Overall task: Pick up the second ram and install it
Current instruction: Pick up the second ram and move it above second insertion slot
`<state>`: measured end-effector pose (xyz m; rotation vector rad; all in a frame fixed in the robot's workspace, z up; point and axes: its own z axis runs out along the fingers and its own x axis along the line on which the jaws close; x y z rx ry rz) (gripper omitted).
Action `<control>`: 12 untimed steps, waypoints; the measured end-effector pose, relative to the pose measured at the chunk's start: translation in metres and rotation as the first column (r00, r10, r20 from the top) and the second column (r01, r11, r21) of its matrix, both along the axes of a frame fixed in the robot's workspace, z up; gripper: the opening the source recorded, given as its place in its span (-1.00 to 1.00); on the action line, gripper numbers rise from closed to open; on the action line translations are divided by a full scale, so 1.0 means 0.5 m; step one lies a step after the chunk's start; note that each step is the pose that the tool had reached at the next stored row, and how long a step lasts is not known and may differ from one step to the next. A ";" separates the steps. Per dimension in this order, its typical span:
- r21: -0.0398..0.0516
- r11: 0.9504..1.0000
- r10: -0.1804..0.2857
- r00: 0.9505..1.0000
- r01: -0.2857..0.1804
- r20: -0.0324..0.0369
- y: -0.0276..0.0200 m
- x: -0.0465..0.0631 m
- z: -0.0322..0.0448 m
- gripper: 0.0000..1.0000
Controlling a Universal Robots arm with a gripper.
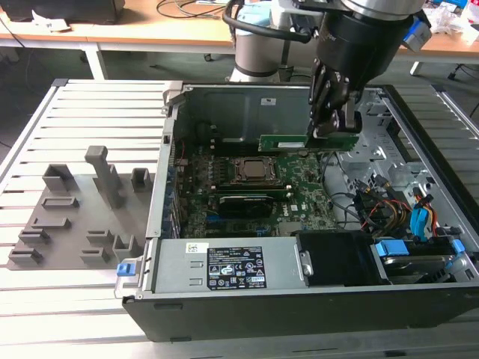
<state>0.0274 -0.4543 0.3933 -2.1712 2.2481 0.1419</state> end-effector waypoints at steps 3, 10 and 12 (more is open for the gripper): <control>0.000 1.000 0.000 1.000 0.000 0.000 0.0007 -0.001 -0.023 -0.73; 0.000 1.000 0.000 1.000 0.000 0.000 0.0007 -0.001 -0.052 -0.73; 0.000 1.000 0.000 1.000 0.000 0.000 0.0006 -0.001 -0.060 -0.73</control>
